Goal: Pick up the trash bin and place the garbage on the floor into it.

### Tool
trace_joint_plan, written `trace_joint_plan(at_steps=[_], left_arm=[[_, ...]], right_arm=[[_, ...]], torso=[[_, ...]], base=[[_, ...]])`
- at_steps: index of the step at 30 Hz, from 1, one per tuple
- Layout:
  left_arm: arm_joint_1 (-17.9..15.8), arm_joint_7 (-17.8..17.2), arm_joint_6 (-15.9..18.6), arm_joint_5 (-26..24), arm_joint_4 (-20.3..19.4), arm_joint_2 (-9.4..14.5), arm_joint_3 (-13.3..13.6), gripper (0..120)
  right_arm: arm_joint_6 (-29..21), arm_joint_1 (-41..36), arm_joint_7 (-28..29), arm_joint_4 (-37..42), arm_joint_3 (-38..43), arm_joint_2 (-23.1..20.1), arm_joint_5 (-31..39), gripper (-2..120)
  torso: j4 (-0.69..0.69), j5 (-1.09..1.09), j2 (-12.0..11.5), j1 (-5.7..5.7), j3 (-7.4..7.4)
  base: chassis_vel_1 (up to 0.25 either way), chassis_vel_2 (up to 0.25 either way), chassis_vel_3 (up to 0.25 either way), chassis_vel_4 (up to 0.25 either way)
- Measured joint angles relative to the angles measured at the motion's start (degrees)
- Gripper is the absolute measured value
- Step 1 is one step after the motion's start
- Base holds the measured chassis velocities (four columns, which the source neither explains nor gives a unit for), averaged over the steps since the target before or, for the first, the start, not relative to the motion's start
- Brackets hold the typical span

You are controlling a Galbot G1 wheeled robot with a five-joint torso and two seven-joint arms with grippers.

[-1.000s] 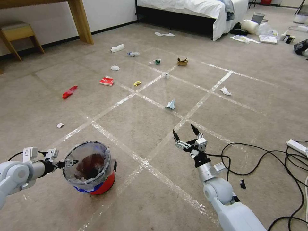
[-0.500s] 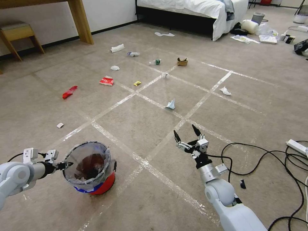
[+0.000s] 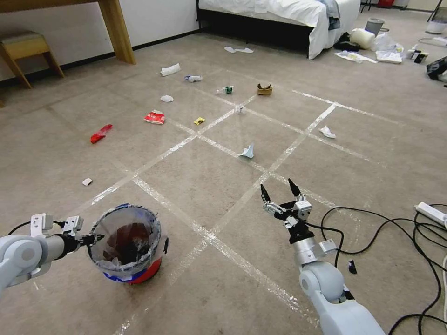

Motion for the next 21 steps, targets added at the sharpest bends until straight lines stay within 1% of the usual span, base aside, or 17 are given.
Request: trace_joint_plan(at_steps=[1, 2, 3, 4, 6, 7, 8, 9, 10, 11, 12, 13, 14, 15, 17, 18, 21], left_arm=[[-0.6, -1.9, 0.3, -2.3, -1.7, 0.6, -0.4, 0], [-0.6, -1.9, 0.3, -2.3, -1.7, 0.6, -0.4, 0], [-1.2, -3.5, 0.5, -4.4, -3.0, 1.0, -0.7, 0], [-1.2, -3.5, 0.5, -4.4, -3.0, 1.0, -0.7, 0], [-2.4, -6.8, 1.2, -8.8, -5.7, 1.2, -2.2, 0], [-2.4, -6.8, 1.2, -8.8, -5.7, 1.2, -2.2, 0], [-2.7, -7.7, 1.4, -9.9, -6.4, 1.3, -2.7, 0], [-3.0, -9.5, 1.9, -11.5, -7.8, 1.5, -3.5, 0], [-3.1, -10.4, 2.2, -12.2, -8.3, 1.7, -3.9, 0], [-3.1, -10.4, 2.2, -12.2, -8.3, 1.7, -3.9, 0], [-3.2, -11.9, 2.5, -13.6, -9.1, 1.8, -4.4, 0], [-3.2, -11.9, 2.5, -13.6, -9.1, 1.8, -4.4, 0], [-3.3, -13.6, 2.7, -15.2, -9.7, 1.8, -5.3, 0], [-3.1, -14.4, 2.7, -15.9, -10.1, 1.5, -6.3, 0], [-2.8, -14.8, 2.7, -16.1, -10.2, 1.4, -7.0, 0], [-2.4, -15.2, 2.7, -16.2, -10.3, 0.9, -7.9, 0], [-1.9, -15.5, 2.7, -16.2, -10.7, 0.2, -9.0, 0]], right_arm=[[0.0, -0.7, -0.1, 0.7, 1.1, -0.1, -0.1, 100], [0.0, -0.7, -0.1, 0.7, 1.1, -0.1, -0.1, 100], [0.2, -1.1, -0.2, 0.9, 1.8, 0.0, -0.3, 100], [0.2, -1.1, -0.2, 0.9, 1.8, 0.0, -0.3, 100], [0.5, -2.0, -0.6, 1.4, 3.2, 0.5, -0.4, 100], [0.5, -2.0, -0.6, 1.4, 3.2, 0.5, -0.4, 100], [0.6, -2.2, -0.7, 1.6, 3.6, 0.7, -0.3, 100], [0.7, -2.9, -1.0, 2.2, 4.7, 1.1, -0.3, 100], [0.7, -3.2, -1.1, 2.6, 5.3, 1.3, -0.3, 100], [0.7, -3.2, -1.1, 2.6, 5.3, 1.3, -0.3, 100], [0.7, -3.8, -1.3, 3.2, 6.3, 1.6, -0.3, 100], [0.7, -3.8, -1.3, 3.2, 6.3, 1.6, -0.3, 100], [0.7, -4.7, -1.4, 3.8, 7.8, 1.9, -0.1, 100], [0.7, -5.2, -1.5, 4.2, 8.9, 2.1, 0.1, 100], [0.7, -5.6, -1.6, 4.4, 9.6, 2.3, 0.2, 100], [0.7, -6.2, -1.8, 4.6, 10.4, 2.5, 0.3, 100], [1.0, -7.3, -2.1, 4.7, 11.5, 3.0, 0.3, 100]], torso=[[-0.02, -0.01, 0.0, 0.0, 0.0], [-0.02, -0.01, 0.0, 0.0, 0.0], [-0.02, 0.0, 0.0, 0.0, 0.0], [-0.02, 0.0, 0.0, 0.0, 0.0], [-0.03, 0.0, 0.0, 0.0, 0.0], [-0.03, 0.0, 0.0, 0.0, 0.0], [-0.03, 0.01, 0.0, 0.0, 0.0], [-0.02, 0.02, 0.0, 0.0, 0.0], [-0.02, 0.01, 0.0, 0.0, 0.0], [-0.02, 0.01, 0.0, 0.0, 0.0], [-0.02, 0.01, 0.0, 0.0, 0.0], [-0.02, 0.01, 0.0, 0.0, 0.0], [-0.02, 0.01, 0.0, 0.0, 0.0], [-0.03, 0.01, 0.0, 0.0, 0.0], [-0.03, 0.01, 0.0, 0.0, 0.0], [-0.02, 0.01, 0.0, 0.0, 0.0], [-0.01, 0.0, 0.0, 0.0, 0.0]], base=[[0.0, 0.0, 0.0, 0.0], [0.0, 0.0, 0.0, 0.0], [0.0, 0.0, 0.0, 0.0], [0.0, 0.0, 0.0, 0.0], [0.0, 0.0, 0.0, 0.0], [0.0, 0.0, 0.0, 0.0], [0.0, 0.0, 0.0, 0.0], [0.0, 0.0, 0.0, 0.0], [0.0, 0.0, 0.0, 0.0], [0.0, 0.0, 0.0, 0.0], [0.0, 0.0, 0.0, 0.0], [0.0, 0.0, 0.0, 0.0], [0.0, 0.0, 0.0, 0.0], [0.0, 0.0, 0.0, 0.0], [0.0, 0.0, 0.0, 0.0], [0.0, 0.0, 0.0, 0.0], [0.0, 0.0, 0.0, 0.0]])
